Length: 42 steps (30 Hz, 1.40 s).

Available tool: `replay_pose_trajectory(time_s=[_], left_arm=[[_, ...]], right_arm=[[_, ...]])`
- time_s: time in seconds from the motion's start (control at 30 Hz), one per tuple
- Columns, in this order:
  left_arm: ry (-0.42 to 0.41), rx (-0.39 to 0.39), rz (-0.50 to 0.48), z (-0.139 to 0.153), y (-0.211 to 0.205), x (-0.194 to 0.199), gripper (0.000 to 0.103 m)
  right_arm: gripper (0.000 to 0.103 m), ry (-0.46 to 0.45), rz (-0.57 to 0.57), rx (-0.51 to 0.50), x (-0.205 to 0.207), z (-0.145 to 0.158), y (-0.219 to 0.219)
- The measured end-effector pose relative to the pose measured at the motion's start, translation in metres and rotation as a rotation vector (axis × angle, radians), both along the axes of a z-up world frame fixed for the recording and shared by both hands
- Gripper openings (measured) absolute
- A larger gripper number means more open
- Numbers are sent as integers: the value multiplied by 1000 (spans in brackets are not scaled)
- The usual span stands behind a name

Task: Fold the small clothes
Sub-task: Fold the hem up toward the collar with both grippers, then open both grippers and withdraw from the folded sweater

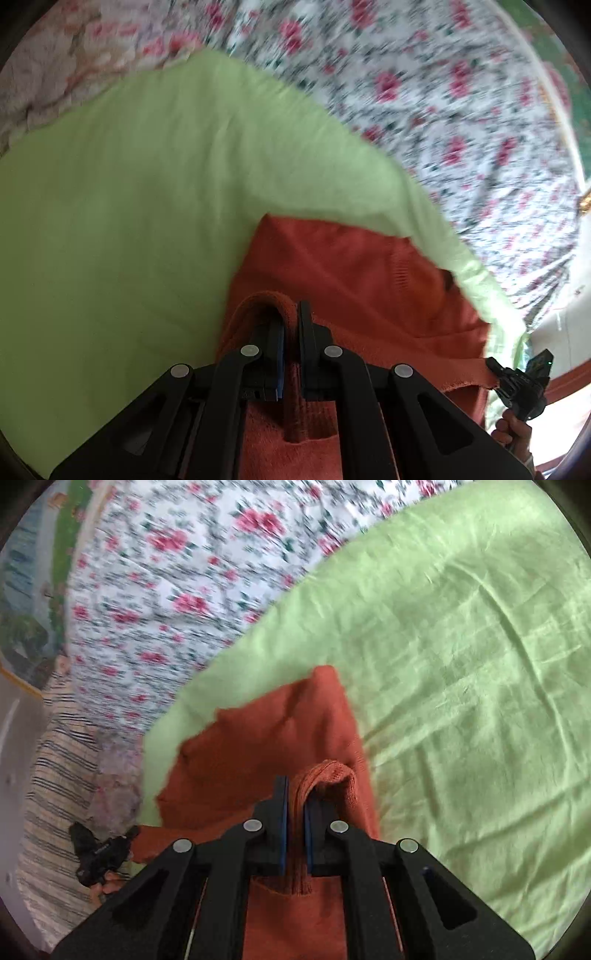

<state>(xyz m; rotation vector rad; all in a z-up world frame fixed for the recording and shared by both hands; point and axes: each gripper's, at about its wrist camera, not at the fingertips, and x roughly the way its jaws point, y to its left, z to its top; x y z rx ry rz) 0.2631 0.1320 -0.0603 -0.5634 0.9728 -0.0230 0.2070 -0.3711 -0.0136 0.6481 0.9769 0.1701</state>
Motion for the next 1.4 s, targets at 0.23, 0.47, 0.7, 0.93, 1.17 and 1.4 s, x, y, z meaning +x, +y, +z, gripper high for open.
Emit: replay_pose_trajectory(time_s=[0.23, 0.47, 0.7, 0.93, 1.17, 1.4], left_arm=[[41, -4, -50, -6, -15, -15, 12], [72, 3, -326, -9, -100, -70, 24], [111, 55, -375, -27, -132, -48, 24], [73, 118, -242, -14, -93, 25, 25], [8, 143, -22, 8, -53, 54, 40], [26, 154, 20, 7, -39, 26, 41]], right_arm=[[15, 83, -15, -37, 9, -7, -4], [57, -56, 19, -140, -42, 38, 20], [57, 84, 509, -300, -38, -14, 118], [53, 21, 361, -394, 28, -7, 75], [55, -49, 134, -360, 51, 13, 26], [55, -50, 3, -291, 32, 25, 15]])
